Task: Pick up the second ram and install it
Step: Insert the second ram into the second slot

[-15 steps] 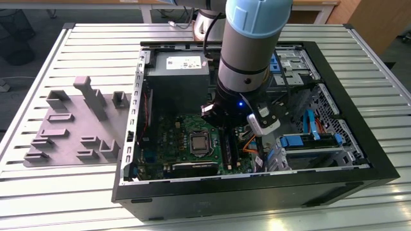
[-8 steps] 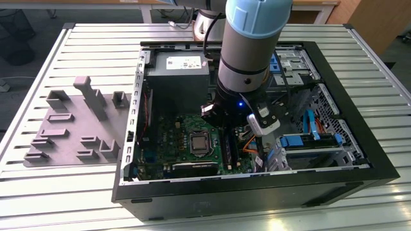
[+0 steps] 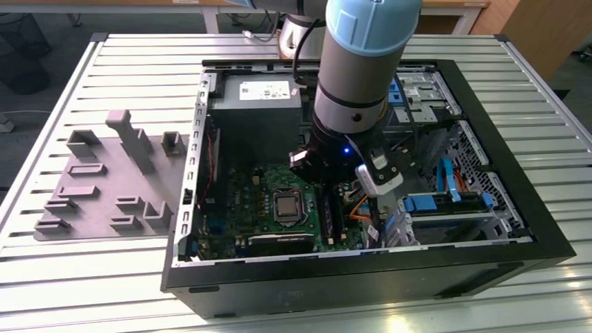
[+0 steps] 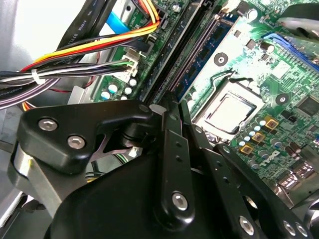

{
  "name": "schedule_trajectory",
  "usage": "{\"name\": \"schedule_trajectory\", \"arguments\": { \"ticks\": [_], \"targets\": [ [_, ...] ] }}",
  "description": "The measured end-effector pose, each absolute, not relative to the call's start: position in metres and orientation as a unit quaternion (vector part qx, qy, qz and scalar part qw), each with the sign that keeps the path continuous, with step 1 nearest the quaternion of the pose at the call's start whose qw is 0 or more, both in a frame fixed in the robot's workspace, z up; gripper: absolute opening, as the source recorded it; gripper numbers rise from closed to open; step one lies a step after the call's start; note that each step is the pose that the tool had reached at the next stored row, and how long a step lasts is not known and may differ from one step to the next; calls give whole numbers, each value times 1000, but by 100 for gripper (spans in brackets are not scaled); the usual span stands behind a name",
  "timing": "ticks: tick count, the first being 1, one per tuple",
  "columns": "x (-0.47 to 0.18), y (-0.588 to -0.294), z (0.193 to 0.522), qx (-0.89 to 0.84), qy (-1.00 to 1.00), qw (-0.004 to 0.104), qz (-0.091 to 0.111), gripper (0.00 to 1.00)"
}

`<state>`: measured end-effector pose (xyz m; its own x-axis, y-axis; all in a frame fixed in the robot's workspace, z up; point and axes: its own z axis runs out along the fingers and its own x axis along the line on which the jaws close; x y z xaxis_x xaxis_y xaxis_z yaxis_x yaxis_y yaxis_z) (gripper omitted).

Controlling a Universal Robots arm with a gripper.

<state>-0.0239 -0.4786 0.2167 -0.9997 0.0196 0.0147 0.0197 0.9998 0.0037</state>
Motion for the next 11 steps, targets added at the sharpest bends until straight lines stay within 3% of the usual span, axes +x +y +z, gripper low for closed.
{"name": "schedule_trajectory", "arguments": {
  "ticks": [11],
  "targets": [
    [-24, -477, 216, -10, -1000, 7, -2, 14]
  ]
}}
